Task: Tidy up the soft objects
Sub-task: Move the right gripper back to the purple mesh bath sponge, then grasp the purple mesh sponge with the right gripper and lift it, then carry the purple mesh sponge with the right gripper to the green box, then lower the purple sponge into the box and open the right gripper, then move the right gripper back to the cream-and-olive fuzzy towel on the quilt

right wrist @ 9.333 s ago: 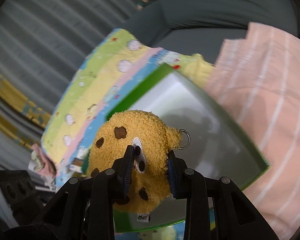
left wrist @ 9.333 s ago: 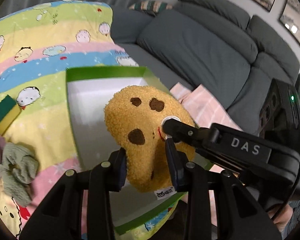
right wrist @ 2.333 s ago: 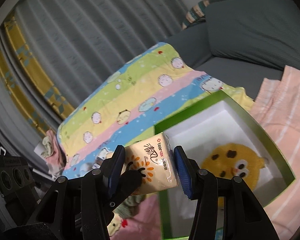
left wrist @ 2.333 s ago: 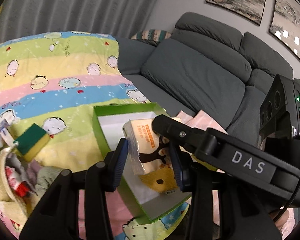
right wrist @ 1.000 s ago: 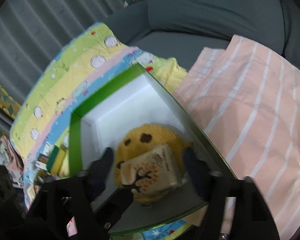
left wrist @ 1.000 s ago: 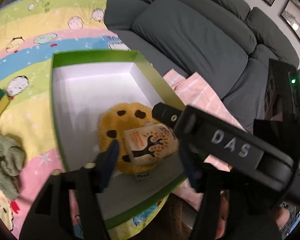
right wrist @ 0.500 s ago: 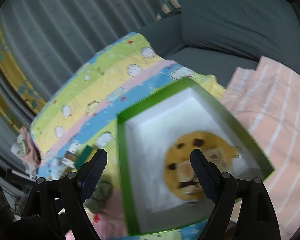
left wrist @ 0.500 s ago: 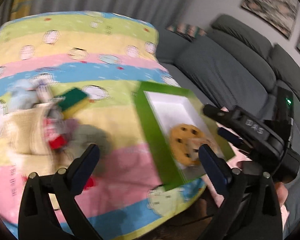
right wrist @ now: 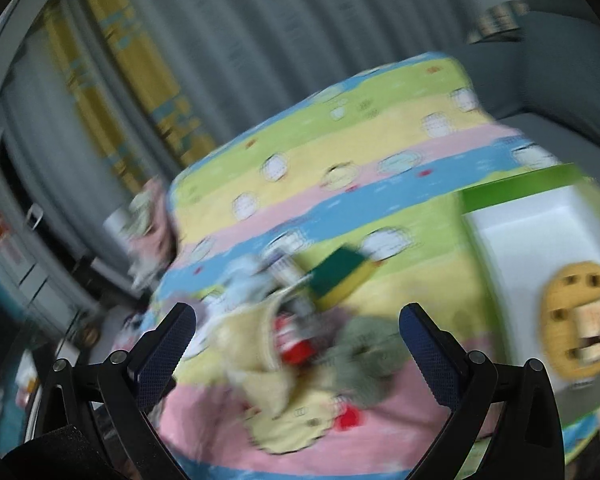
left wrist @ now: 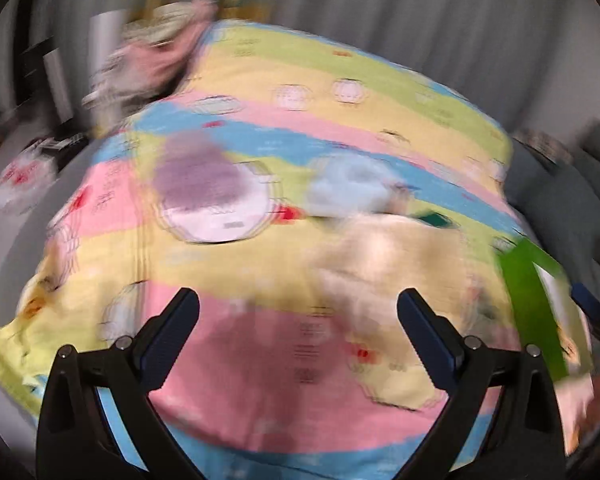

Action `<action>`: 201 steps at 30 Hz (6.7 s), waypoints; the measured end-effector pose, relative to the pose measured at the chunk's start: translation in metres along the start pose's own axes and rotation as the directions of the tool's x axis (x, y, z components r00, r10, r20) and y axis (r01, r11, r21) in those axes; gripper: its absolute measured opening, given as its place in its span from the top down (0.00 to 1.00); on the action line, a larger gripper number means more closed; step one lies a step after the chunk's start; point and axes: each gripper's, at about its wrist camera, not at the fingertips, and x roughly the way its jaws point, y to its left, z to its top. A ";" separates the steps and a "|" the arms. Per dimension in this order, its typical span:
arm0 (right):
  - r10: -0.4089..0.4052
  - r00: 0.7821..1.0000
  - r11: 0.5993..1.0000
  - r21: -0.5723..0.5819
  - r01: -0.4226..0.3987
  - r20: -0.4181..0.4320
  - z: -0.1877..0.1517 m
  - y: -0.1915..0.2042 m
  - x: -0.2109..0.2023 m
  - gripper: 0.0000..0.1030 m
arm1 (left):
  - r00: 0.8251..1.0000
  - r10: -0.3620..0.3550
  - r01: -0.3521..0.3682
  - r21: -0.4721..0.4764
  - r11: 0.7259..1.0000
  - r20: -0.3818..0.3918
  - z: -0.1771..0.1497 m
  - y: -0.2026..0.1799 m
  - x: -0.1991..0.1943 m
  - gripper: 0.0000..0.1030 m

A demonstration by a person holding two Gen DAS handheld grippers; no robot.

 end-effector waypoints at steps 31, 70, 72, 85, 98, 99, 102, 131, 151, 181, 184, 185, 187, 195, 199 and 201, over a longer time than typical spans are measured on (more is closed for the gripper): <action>0.004 0.871 0.985 -0.148 -0.088 -0.492 -0.070 0.225 0.341 0.47 | 0.999 0.019 -0.025 -0.263 0.964 -0.027 0.028 0.118 -0.005 0.17; -0.081 0.885 0.996 -0.065 0.058 -0.458 -0.079 0.016 0.083 0.38 | 0.910 -0.295 0.307 -0.003 0.952 -0.291 -0.041 -0.045 0.034 0.24; -0.076 0.901 0.997 -0.054 0.058 -0.428 -0.074 0.011 0.077 0.34 | 0.904 -0.299 0.317 0.010 0.948 -0.305 -0.045 -0.053 0.037 0.23; -0.008 0.933 1.000 -0.030 -0.003 -0.359 -0.065 0.007 0.070 0.29 | 0.888 -0.299 0.349 0.089 0.933 -0.349 -0.062 -0.089 0.055 0.34; -0.097 0.898 0.995 -0.011 0.103 -0.429 -0.084 -0.014 0.105 0.66 | 0.898 -0.296 0.359 0.150 0.921 -0.327 -0.064 -0.104 0.055 0.69; -0.090 0.901 0.995 -0.008 0.095 -0.424 -0.084 -0.014 0.103 0.74 | 0.899 -0.299 0.360 0.154 0.920 -0.319 -0.062 -0.105 0.053 0.70; 0.000 0.906 0.999 0.036 0.017 -0.424 -0.082 -0.011 0.096 0.78 | 0.912 -0.302 0.360 0.192 0.913 -0.279 -0.058 -0.109 0.041 0.71; -0.037 0.997 0.981 0.192 0.023 0.070 0.070 -0.109 -0.054 0.78 | 0.833 -0.504 0.549 0.442 0.709 -0.226 -0.002 -0.328 0.000 0.71; -0.230 0.972 0.859 0.462 0.221 -0.039 0.051 -0.246 -0.038 0.78 | 0.836 -0.317 0.529 0.503 0.684 -0.448 -0.052 -0.423 0.087 0.69; -0.348 0.934 0.834 0.427 0.349 -0.084 0.047 -0.241 -0.038 0.18 | 0.852 -0.374 0.508 0.406 0.759 -0.366 -0.031 -0.370 0.038 0.11; -0.371 0.927 0.827 0.432 0.359 -0.060 0.044 -0.235 -0.046 0.18 | 0.862 -0.395 0.498 0.384 0.777 -0.318 -0.024 -0.345 0.021 0.09; -0.367 0.929 0.830 0.432 0.352 -0.051 0.043 -0.233 -0.048 0.18 | 0.866 -0.395 0.492 0.376 0.785 -0.306 -0.022 -0.337 0.017 0.09; -0.355 0.934 0.841 0.425 0.336 -0.035 0.042 -0.228 -0.052 0.18 | 0.876 -0.396 0.476 0.360 0.802 -0.276 -0.019 -0.317 0.007 0.08; -0.275 0.957 0.903 0.365 0.227 0.087 0.038 -0.188 -0.072 0.06 | 0.932 -0.323 0.359 0.291 0.887 -0.166 -0.018 -0.219 -0.013 0.01; -0.210 0.971 0.933 0.320 0.165 0.113 0.035 -0.162 -0.071 0.06 | 0.961 -0.256 0.273 0.227 0.935 -0.102 -0.017 -0.162 -0.016 0.01; -0.183 0.977 0.947 0.285 0.145 0.111 0.035 -0.145 -0.065 0.06 | 0.973 -0.219 0.230 0.205 0.951 -0.077 -0.022 -0.132 -0.014 0.01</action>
